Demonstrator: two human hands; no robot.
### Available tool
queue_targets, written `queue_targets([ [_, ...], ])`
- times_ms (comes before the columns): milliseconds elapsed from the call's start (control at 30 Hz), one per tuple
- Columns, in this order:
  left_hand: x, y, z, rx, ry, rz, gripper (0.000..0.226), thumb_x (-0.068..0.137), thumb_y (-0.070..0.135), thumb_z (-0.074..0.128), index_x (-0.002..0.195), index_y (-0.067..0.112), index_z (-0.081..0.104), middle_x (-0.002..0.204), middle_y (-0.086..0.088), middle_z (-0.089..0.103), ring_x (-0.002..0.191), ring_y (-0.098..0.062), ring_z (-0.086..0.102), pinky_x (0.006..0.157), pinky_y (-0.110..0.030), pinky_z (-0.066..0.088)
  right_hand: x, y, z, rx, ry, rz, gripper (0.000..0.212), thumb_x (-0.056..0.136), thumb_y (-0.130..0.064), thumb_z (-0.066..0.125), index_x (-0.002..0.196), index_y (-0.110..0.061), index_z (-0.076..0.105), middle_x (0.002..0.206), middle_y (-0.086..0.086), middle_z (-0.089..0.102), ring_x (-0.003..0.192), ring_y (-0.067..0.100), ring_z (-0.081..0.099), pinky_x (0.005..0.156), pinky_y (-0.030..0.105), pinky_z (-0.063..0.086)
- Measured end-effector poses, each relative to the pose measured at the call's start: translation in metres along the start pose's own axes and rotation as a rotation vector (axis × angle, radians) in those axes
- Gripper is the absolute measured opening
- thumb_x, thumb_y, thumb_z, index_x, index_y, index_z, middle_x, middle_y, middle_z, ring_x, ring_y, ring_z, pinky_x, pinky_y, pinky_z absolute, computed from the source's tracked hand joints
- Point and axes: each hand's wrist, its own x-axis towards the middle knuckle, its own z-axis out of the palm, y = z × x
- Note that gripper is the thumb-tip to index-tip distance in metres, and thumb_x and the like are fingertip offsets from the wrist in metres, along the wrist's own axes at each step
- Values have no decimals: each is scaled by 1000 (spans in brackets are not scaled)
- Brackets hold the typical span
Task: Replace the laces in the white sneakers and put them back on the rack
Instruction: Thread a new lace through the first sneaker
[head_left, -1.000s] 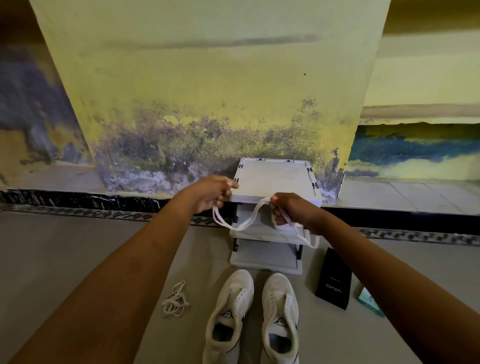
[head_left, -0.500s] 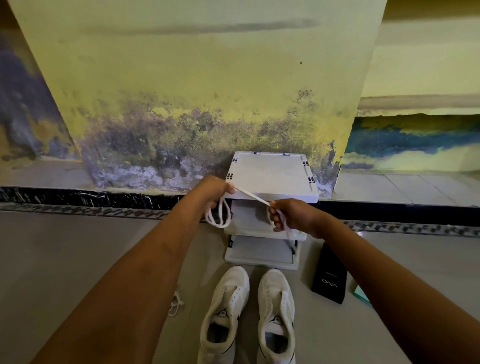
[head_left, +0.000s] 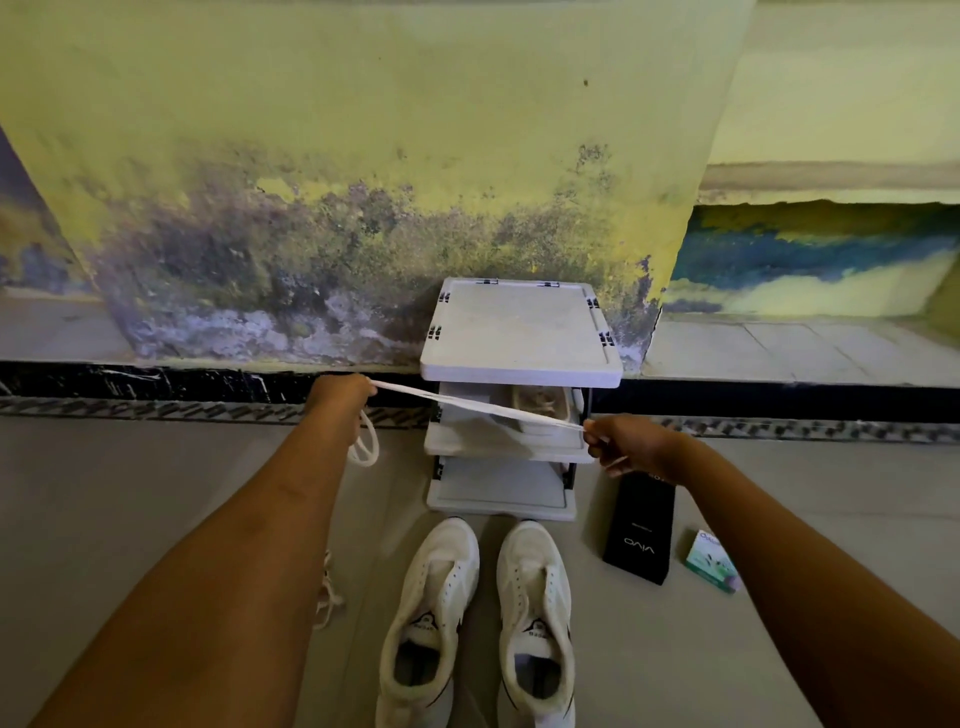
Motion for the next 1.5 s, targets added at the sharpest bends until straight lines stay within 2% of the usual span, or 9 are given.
queue_targets([
  [200,5,7,-1,134,35,10,34,89,11,61,119,-5,57,113,-23,58,95,-34,59,98,-46,44,3,4,-8,5,66,-84,32,100,-25,44,79,-7,61,59,4,40,55,14,38,57,23,40],
  [300,2,12,-7,181,36,60,38,89,13,61,122,-6,55,125,-28,54,91,-35,59,83,-45,48,3,2,-12,16,103,-160,28,95,-21,54,86,2,68,57,6,55,52,13,49,50,16,46],
  [433,-20,10,-4,224,-135,99,20,101,21,38,104,4,49,68,-11,39,53,-17,27,50,-28,27,11,1,-14,-3,106,-159,25,93,-19,57,76,-3,67,52,1,64,47,8,58,52,16,51],
  [567,-39,4,12,205,-359,182,20,98,7,37,86,8,53,60,-2,27,52,-12,24,48,-23,25,16,2,-10,-837,177,-34,27,94,-26,54,70,-16,61,53,-9,62,64,11,62,75,28,53],
  [667,-57,8,27,158,-467,251,25,101,10,37,85,8,56,67,-3,47,59,-13,46,57,-21,45,15,-1,5,-1191,213,15,29,93,-36,50,100,-13,64,82,-4,67,85,16,62,83,31,49],
  [833,-79,17,47,85,-636,340,21,100,14,42,90,15,60,98,-2,68,95,-13,63,96,-32,43,0,-34,27,-301,19,-203,36,96,-30,50,126,-11,54,138,12,49,126,26,46,97,28,36],
  [1033,-103,27,59,76,-622,400,19,96,12,49,91,16,67,94,-4,65,86,-14,59,89,-32,42,-19,-60,50,286,-106,-384,22,98,-22,46,95,-16,67,97,3,67,101,20,60,102,37,41],
  [1200,-110,35,58,104,-412,373,19,97,16,50,100,18,68,111,-4,57,105,-16,47,87,-31,38,-33,-52,33,306,-22,-387,32,101,-17,38,78,-8,58,67,6,53,60,15,50,66,24,48],
  [1500,-100,19,44,134,-355,422,10,91,-1,55,89,4,63,74,-5,55,62,-11,48,48,-12,44,-12,-11,0,-811,-100,57,27,95,-10,48,70,-6,57,46,4,51,30,11,45,46,22,44],
])
